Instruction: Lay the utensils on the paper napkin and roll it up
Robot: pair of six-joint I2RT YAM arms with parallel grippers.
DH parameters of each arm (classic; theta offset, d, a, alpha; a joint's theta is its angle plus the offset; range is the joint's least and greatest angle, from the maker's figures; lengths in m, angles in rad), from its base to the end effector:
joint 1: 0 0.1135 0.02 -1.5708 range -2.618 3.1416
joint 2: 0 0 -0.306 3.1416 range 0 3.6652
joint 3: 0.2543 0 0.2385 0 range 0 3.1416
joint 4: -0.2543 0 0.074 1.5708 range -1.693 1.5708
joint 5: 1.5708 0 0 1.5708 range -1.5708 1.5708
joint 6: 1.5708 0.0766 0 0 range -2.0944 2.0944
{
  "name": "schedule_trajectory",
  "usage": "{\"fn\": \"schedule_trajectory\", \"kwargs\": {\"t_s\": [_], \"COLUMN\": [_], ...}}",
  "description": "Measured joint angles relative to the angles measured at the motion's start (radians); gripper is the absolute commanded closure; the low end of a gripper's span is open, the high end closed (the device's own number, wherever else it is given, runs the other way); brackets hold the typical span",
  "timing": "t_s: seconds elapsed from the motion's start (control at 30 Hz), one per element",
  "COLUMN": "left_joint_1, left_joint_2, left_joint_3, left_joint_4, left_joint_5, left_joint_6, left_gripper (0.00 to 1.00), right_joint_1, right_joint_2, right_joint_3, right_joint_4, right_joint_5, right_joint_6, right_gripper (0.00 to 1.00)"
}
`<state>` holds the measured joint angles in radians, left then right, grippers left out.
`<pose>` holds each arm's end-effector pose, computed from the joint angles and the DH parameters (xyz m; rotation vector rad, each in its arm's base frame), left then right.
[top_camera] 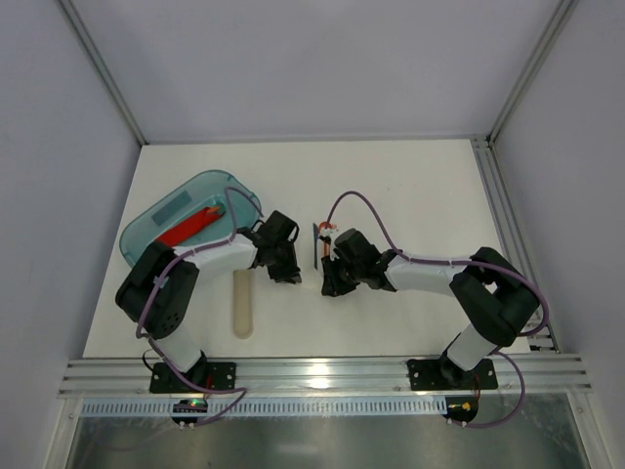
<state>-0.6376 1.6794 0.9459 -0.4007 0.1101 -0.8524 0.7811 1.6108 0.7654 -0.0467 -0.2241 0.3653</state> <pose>0.2588 -0.2022 0.1717 -0.2703 2.8317 -0.5430 0.2178 0.2399 0.1706 -0.6354 2.5136 0.7409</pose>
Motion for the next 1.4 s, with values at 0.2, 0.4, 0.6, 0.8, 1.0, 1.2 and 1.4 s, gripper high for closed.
{"fn": "schedule_trajectory", "kwargs": {"t_s": [0.2, 0.4, 0.6, 0.8, 1.0, 1.2, 1.4], "left_joint_1": [-0.002, -0.002, -0.002, -0.002, -0.002, -0.002, -0.002], "left_joint_2": [-0.003, -0.037, -0.040, -0.004, 0.055, 0.060, 0.078], "left_joint_3": [-0.001, 0.008, 0.072, 0.086, 0.086, 0.086, 0.086], "left_joint_4": [-0.002, 0.004, 0.059, 0.121, 0.153, 0.164, 0.165], "left_joint_5": [-0.012, 0.033, 0.112, 0.165, 0.185, 0.177, 0.170], "left_joint_6": [0.001, 0.007, 0.023, 0.024, 0.028, 0.050, 0.074], "left_gripper": [0.78, 0.77, 0.77, 0.78, 0.78, 0.79, 0.80], "right_joint_1": [-0.004, -0.004, -0.004, -0.005, -0.005, -0.006, -0.014], "right_joint_2": [0.000, 0.000, 0.000, 0.000, -0.001, -0.003, -0.029], "right_joint_3": [0.000, 0.000, 0.000, 0.000, 0.000, 0.000, 0.000], "right_joint_4": [-0.001, -0.005, -0.007, -0.007, -0.010, -0.014, -0.054], "right_joint_5": [-0.008, -0.011, -0.011, -0.011, -0.011, -0.010, -0.005], "right_joint_6": [0.005, 0.005, 0.008, 0.008, 0.008, 0.007, 0.007], "right_gripper": [0.76, 0.76, 0.76, 0.76, 0.75, 0.73, 0.69]}}
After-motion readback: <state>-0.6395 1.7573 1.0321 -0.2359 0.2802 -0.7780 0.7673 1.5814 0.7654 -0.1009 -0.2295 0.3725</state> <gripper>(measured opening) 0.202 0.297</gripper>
